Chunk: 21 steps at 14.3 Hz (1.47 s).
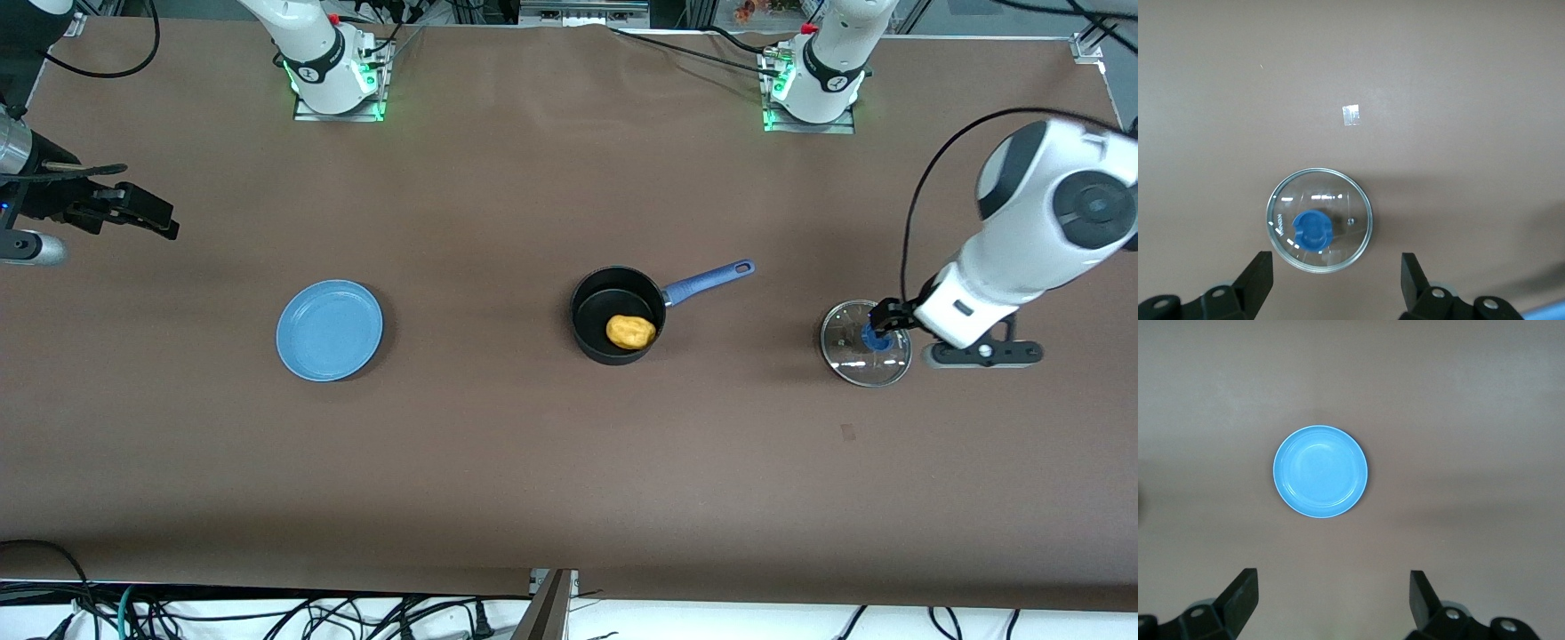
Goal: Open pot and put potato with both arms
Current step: 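Open the left gripper and raise it off the lid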
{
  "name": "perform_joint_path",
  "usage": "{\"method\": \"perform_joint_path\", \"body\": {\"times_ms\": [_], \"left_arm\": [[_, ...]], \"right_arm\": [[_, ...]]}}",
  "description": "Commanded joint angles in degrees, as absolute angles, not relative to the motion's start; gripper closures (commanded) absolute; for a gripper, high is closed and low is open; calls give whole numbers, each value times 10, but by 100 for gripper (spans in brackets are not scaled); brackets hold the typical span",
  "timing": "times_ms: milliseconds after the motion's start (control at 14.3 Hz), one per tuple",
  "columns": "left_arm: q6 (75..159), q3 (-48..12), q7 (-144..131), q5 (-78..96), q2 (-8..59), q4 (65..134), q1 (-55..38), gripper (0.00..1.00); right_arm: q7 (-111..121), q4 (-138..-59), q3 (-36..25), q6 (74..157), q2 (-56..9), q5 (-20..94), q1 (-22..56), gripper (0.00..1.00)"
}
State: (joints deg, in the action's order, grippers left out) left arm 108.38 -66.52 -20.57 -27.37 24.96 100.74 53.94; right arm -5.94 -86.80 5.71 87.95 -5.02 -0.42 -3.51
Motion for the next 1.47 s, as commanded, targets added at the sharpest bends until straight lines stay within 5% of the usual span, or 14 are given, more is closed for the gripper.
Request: {"method": "perform_joint_path", "body": {"times_ms": [0, 700, 1190, 1400], "left_arm": [[990, -718, -142, -238, 244, 935, 587, 14], [720, -761, -136, -227, 243, 671, 540, 3], [706, -755, -172, -233, 243, 647, 534, 0], [686, -696, -185, -234, 235, 611, 482, 0]], "right_arm": [[-55, -854, 61, 874, -55, -2, -34, 0], [-56, -855, 62, 874, -55, -2, -35, 0], [-58, -855, 63, 870, -54, -1, -35, 0], [-60, -855, 63, 870, -54, -1, -35, 0]]}}
